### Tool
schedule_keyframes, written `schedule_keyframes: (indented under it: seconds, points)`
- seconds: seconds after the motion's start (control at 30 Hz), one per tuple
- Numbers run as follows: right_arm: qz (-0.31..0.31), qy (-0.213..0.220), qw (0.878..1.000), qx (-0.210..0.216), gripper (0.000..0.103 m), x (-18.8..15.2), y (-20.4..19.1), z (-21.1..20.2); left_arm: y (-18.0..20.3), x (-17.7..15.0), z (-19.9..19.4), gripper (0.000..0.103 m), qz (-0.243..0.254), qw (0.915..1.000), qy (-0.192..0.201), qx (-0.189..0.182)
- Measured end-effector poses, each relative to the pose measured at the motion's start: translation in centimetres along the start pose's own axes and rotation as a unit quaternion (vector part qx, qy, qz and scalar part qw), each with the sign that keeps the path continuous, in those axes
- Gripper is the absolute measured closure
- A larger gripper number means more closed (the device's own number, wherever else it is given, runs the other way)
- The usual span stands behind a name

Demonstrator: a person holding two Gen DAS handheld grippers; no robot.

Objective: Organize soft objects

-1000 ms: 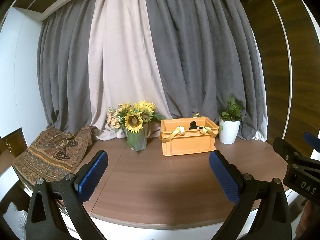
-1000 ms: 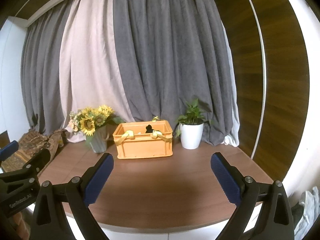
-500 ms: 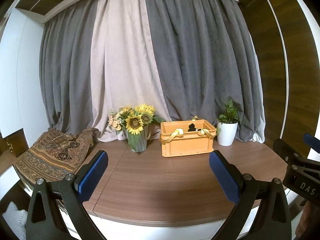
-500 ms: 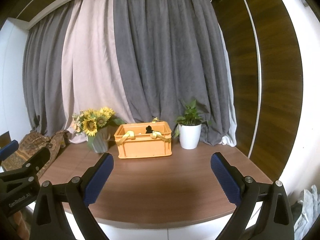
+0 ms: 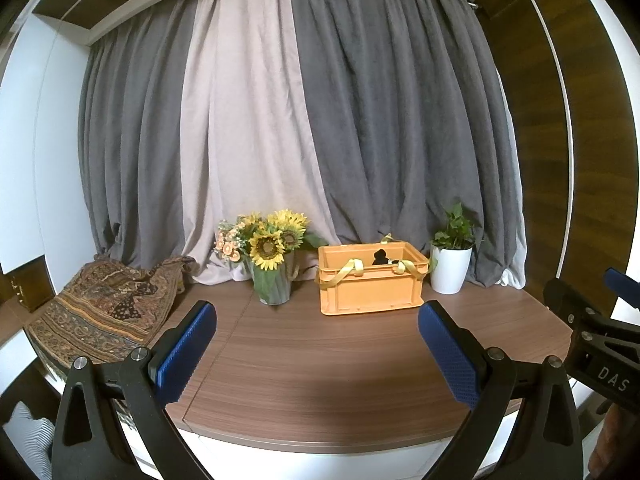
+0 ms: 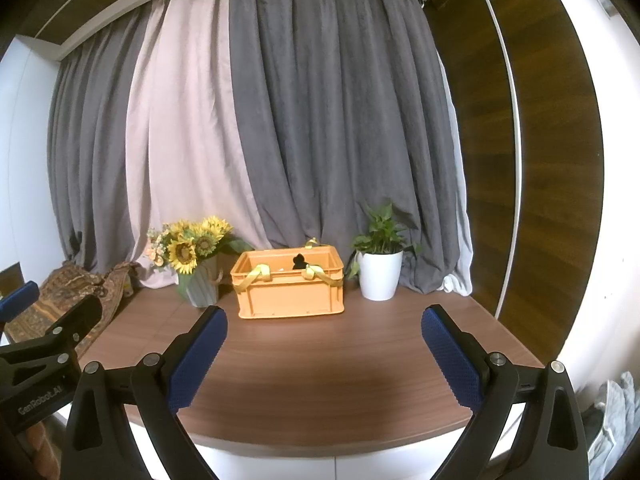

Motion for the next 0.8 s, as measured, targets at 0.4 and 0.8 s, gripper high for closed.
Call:
schedule_keyframes:
  seconds: [0.4,0.8]
  points:
    - [0.001,0.001,1.000,0.000,0.004,0.12,0.06,-0.25,0.50,0.17,-0.30,0.000,0.002,1.0000,0.002,0.002]
    - [0.005,0.002,1.000,-0.002,0.004,0.32,0.41,-0.45,0.69,0.30,-0.35,0.000,0.004,1.0000,0.003,0.002]
Point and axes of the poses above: each gripper's, at about its wrist camera, not at the fingertips, and z roughly the way its jaws point, y to its right, x to its top, the point moved 8 cm from there along z, roughly the way its jaws point, and after that the axes turned 11 degrees about z, right-handed, at the moved point
